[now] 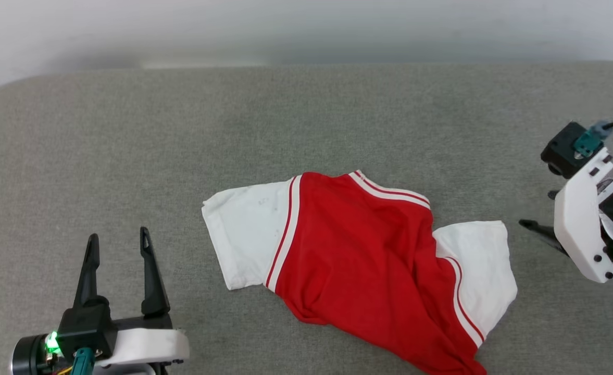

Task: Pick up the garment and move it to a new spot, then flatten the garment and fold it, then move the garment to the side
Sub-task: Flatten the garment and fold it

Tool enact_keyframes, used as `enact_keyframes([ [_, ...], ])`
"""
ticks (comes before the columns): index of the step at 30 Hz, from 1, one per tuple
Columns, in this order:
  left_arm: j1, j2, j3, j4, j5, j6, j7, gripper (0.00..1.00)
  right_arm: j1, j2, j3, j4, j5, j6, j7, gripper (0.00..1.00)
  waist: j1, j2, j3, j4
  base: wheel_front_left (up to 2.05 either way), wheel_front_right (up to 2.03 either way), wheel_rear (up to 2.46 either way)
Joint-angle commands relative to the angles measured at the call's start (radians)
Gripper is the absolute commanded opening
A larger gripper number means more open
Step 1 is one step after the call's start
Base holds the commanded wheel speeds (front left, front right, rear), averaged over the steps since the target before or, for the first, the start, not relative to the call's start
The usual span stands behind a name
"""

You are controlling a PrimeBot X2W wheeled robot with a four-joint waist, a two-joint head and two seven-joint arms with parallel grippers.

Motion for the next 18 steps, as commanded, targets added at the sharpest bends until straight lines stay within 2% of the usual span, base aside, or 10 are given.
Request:
enact_keyframes([
  [1, -0.02, -0.002, -0.003, 0.002, 0.003, -0.004, -0.002, 1.0, -0.027, 0.009, 0.018, 0.019, 0.013, -0.001, 0.037, 1.0, 0.0, 0.0, 0.029, 0.016, 0.0, 0.0, 0.0],
  [4, -0.042, -0.008, -0.01, 0.006, 0.007, -0.013, -0.002, 1.0, -0.078, 0.027, 0.06, 0.074, 0.035, -0.001, 0.101, 1.0, 0.0, 0.0, 0.065, 0.03, 0.0, 0.0, 0.0],
  [7, -0.067, -0.013, -0.019, 0.01, 0.01, -0.022, -0.002, 1.0, -0.109, 0.055, 0.099, 0.14, 0.033, -0.001, 0.121, 1.0, 0.0, 0.0, 0.1, 0.045, 0.0, 0.0, 0.0],
  [15, -0.118, -0.02, -0.019, 0.017, 0.011, -0.034, -0.002, 1.0, -0.098, 0.152, 0.215, 0.301, 0.054, -0.001, 0.068, 1.0, 0.0, 0.0, 0.164, 0.061, 0.0, 0.0, 0.0],
  [18, -0.127, -0.021, -0.008, 0.024, 0.013, -0.035, -0.002, 1.0, -0.07, 0.166, 0.274, 0.331, 0.067, 0.0, 0.053, 1.0, 0.0, 0.0, 0.166, 0.058, 0.0, 0.0, 0.0],
])
